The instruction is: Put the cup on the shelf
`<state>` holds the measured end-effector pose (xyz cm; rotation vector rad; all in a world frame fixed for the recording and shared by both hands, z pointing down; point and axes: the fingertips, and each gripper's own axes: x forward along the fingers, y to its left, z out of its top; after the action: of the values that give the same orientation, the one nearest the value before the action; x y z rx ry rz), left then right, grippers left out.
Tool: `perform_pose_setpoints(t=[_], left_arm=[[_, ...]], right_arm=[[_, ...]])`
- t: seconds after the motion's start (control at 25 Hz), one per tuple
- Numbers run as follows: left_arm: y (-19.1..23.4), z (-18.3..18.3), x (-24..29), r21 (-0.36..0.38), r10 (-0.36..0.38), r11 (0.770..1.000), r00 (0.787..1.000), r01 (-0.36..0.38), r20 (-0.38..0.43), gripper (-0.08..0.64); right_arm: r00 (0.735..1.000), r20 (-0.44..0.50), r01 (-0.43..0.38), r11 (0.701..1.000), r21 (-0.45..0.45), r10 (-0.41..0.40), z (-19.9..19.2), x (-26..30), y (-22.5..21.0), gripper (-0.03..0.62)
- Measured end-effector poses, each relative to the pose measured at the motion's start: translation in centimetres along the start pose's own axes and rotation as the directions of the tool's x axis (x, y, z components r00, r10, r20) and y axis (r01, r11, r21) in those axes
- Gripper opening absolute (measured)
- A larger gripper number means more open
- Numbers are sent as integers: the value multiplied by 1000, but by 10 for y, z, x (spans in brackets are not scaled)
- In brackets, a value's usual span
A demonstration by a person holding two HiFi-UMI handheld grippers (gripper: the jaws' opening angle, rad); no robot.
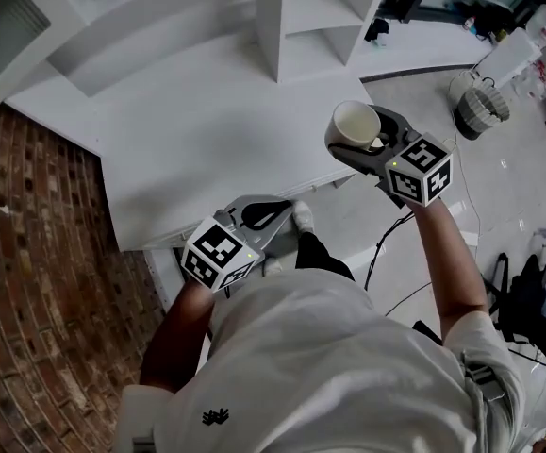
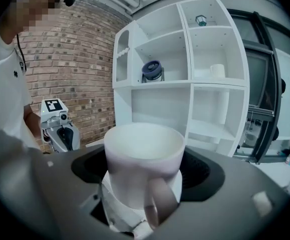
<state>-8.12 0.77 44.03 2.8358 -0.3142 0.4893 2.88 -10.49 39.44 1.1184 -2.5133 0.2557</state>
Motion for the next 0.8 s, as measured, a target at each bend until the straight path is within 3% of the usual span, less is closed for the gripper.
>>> perform_pose_setpoints(t=[0.8], left_arm=[[126,86,109,1,74,997,997,-74,-10,6]], right_arm=[[998,41,-42,999,-30,43,61,75,-198,437]])
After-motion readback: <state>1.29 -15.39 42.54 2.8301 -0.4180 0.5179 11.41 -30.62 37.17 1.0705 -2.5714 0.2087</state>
